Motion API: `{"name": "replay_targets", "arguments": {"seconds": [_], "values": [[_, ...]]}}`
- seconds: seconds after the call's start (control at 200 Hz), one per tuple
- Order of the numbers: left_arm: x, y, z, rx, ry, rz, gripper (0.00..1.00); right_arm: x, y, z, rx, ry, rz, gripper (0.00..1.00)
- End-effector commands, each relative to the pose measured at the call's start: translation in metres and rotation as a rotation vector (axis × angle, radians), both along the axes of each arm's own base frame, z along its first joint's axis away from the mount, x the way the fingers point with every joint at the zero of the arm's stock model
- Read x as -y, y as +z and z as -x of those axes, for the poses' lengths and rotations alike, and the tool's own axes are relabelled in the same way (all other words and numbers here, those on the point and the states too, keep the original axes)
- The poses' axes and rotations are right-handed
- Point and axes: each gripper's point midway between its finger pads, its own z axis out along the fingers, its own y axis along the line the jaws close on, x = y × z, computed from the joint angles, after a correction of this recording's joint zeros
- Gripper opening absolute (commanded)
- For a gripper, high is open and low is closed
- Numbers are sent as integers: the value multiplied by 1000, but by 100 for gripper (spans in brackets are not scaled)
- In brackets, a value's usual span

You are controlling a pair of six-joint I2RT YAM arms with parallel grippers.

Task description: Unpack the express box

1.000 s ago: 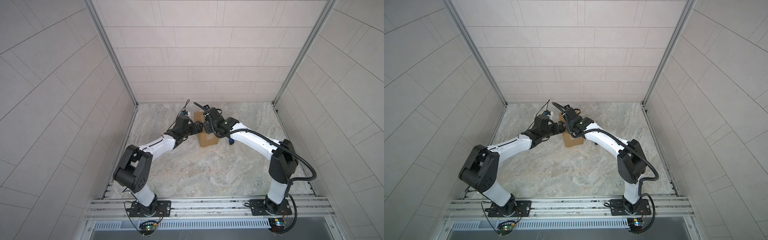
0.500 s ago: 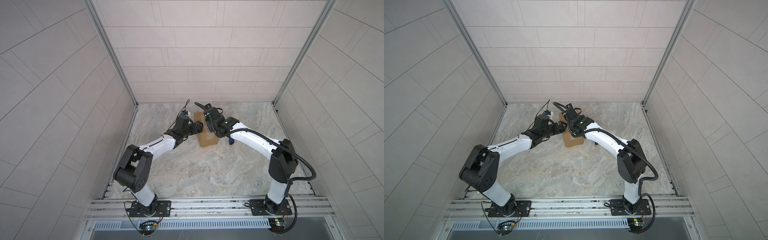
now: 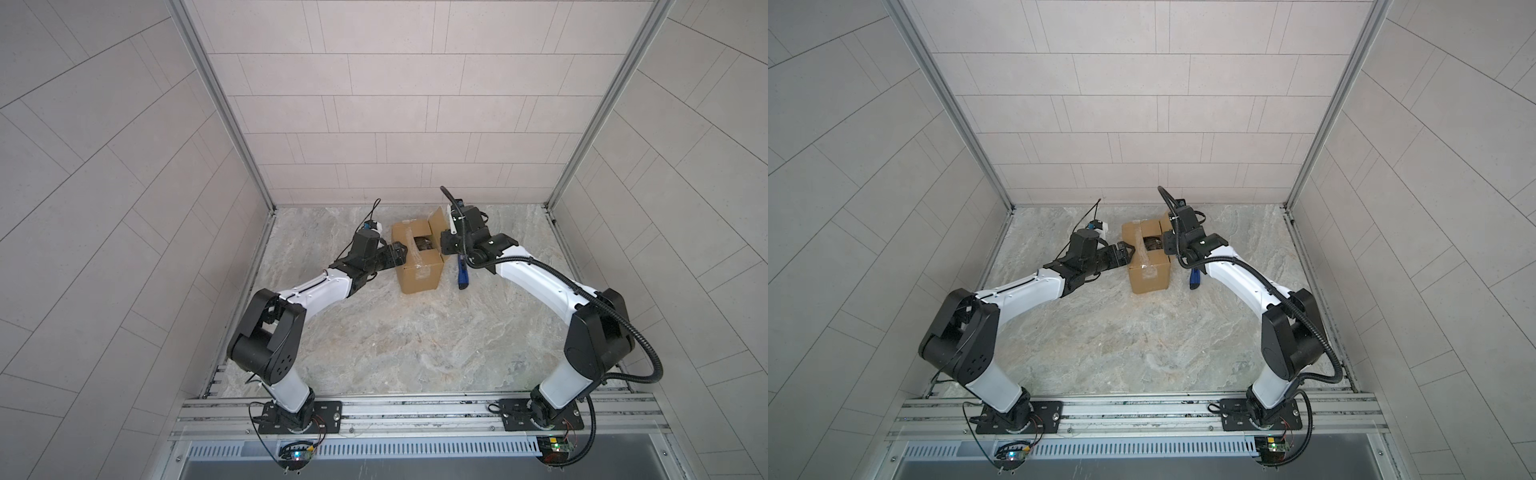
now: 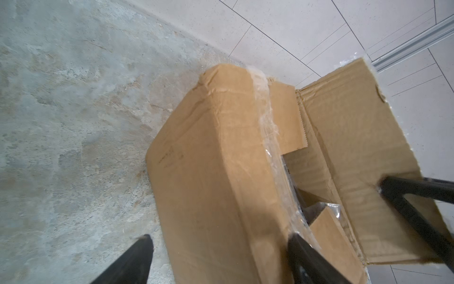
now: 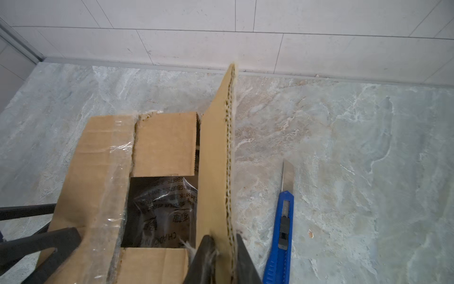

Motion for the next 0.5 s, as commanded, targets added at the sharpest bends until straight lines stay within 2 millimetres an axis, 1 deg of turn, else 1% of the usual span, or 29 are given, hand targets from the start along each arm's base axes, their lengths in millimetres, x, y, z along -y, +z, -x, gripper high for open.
{"name": "replay_targets", "arguments": {"seconds": [0.0, 0.075, 0.18, 0.35, 0.496], "values": [[-8, -27, 7, -83, 7, -65, 88, 6, 2, 0, -1, -13, -148, 24], [-9, -27, 7, -84, 7, -66, 88, 8, 3, -1, -1, -13, -215, 31], [-8, -26, 7, -84, 6, -65, 88, 13, -5, -2, -15, -25, -254, 37], [-9, -26, 8, -85, 5, -69, 88, 20, -21, -1, -37, -45, -300, 41], [-10, -25, 7, -86, 5, -74, 88, 25, -32, -1, -51, -60, -292, 44]]}}
